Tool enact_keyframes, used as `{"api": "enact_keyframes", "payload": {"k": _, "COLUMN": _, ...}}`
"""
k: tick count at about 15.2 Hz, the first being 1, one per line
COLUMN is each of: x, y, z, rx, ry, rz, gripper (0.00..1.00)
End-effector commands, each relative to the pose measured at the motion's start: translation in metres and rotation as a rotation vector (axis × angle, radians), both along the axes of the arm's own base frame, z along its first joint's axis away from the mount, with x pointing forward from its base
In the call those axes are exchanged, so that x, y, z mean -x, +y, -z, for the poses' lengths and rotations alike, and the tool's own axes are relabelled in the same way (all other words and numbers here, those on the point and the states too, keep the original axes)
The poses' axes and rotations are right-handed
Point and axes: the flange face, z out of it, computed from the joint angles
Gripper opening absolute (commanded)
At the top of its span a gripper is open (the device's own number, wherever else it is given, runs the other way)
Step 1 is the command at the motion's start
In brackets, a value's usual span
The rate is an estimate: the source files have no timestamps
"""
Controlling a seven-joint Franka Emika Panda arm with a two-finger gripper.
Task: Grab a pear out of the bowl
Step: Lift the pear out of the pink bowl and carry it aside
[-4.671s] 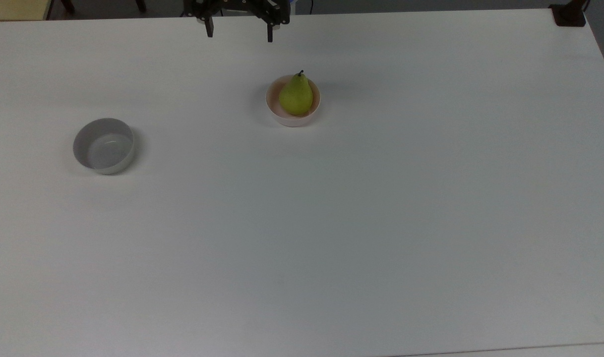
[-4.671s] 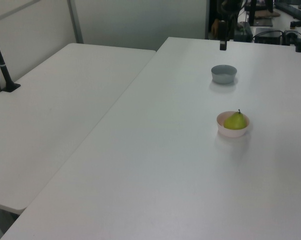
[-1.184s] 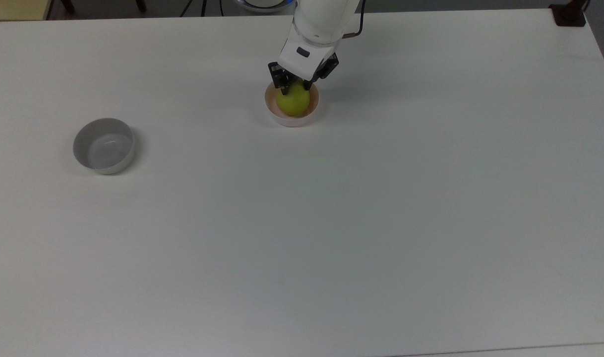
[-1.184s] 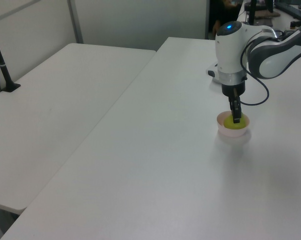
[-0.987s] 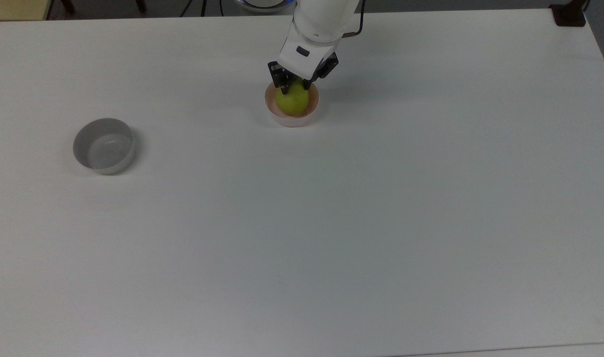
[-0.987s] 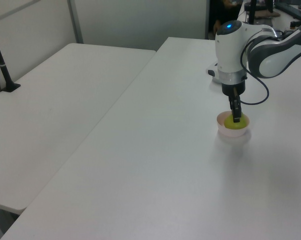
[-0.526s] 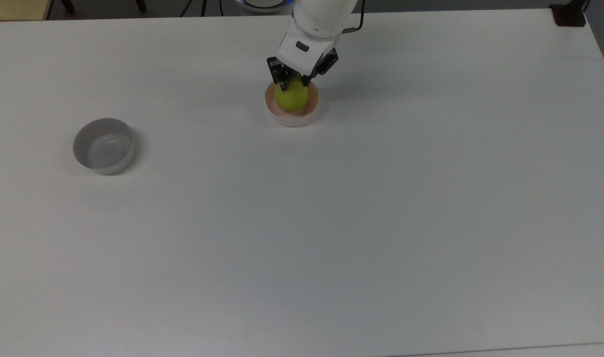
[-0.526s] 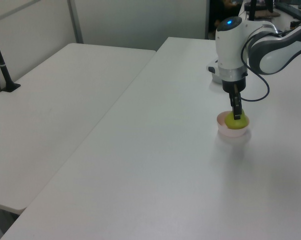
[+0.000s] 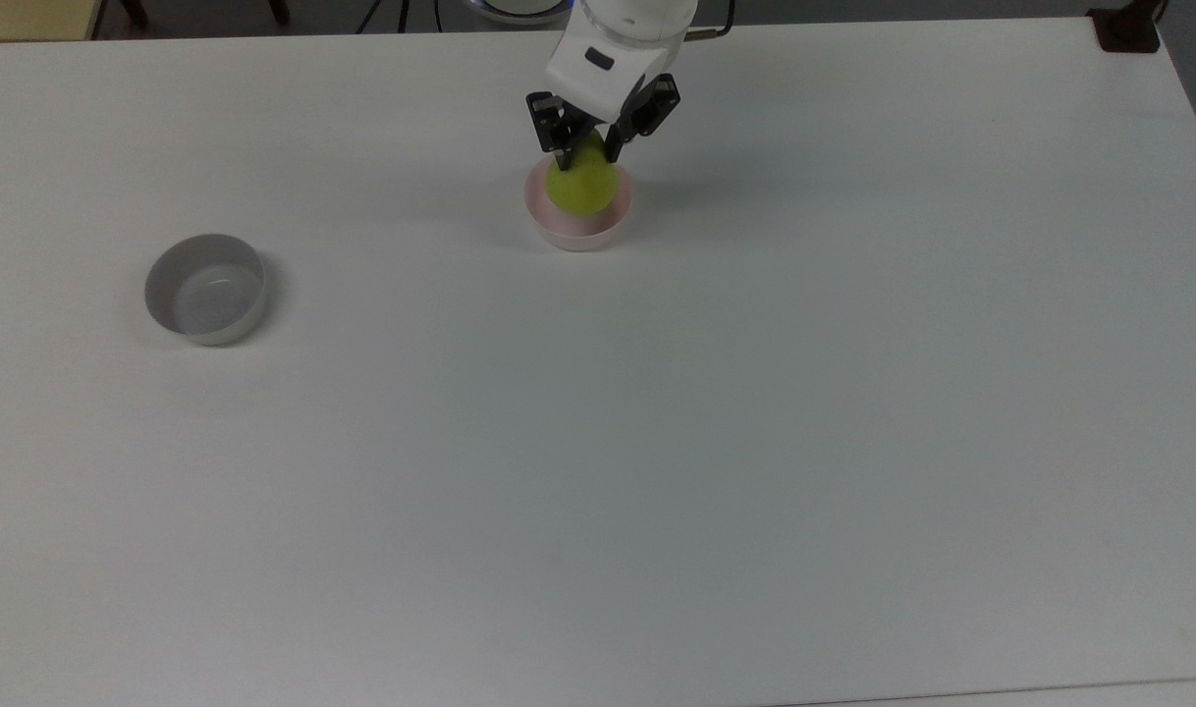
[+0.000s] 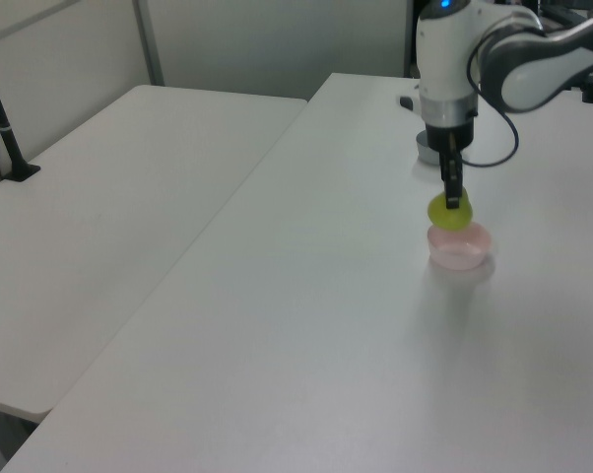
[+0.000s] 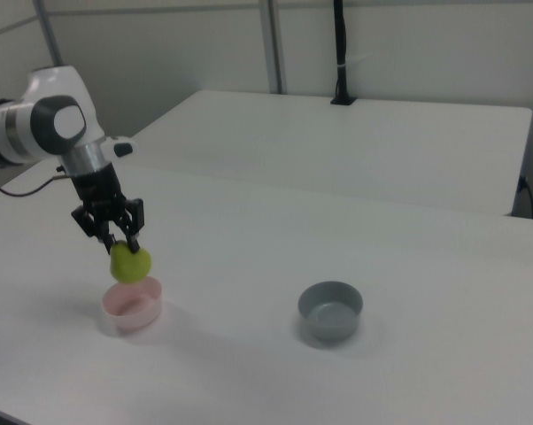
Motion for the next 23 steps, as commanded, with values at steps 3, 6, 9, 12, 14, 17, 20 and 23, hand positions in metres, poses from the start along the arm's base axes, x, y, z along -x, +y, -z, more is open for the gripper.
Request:
{"api": "enact_keyframes", "payload": {"k": 3, "x": -0.054, "y": -0.026, "z": -0.033, "rx": -0.043, "ry": -0.049, "rz": 0.087, "gripper": 0.31}}
{"api": "enact_keyframes", "payload": {"k": 6, "x": -0.095, "y": -0.048, "z": -0.034, "rx": -0.053, "ry": -0.086, "rz": 0.150, "gripper": 0.31}}
{"api": "enact_keyframes", "payload": {"k": 9, "x": -0.125, "y": -0.071, "z": -0.021, "rx": -0.056, "ry": -0.104, "rz": 0.189, "gripper": 0.31}}
{"api": "enact_keyframes", "payload": {"k": 12, "x": -0.145, "y": -0.091, "z": -0.012, "rx": -0.062, "ry": -0.148, "rz": 0.215, "gripper": 0.31}}
{"api": "enact_keyframes", "payload": {"k": 14, "x": -0.156, "y": -0.102, "z": -0.005, "rx": -0.072, "ry": -0.207, "rz": 0.220, "gripper": 0.31}}
{"api": "enact_keyframes", "payload": {"k": 17, "x": -0.169, "y": -0.116, "z": 0.018, "rx": -0.073, "ry": -0.248, "rz": 0.224, "gripper": 0.32}}
{"api": "enact_keyframes", "payload": {"k": 20, "x": -0.178, "y": -0.132, "z": 0.035, "rx": -0.048, "ry": -0.286, "rz": 0.220, "gripper": 0.32}}
{"api": "enact_keyframes", "payload": {"k": 23, "x": -0.181, "y": -0.139, "z": 0.048, "rx": -0.028, "ry": -0.289, "rz": 0.210, "gripper": 0.32}}
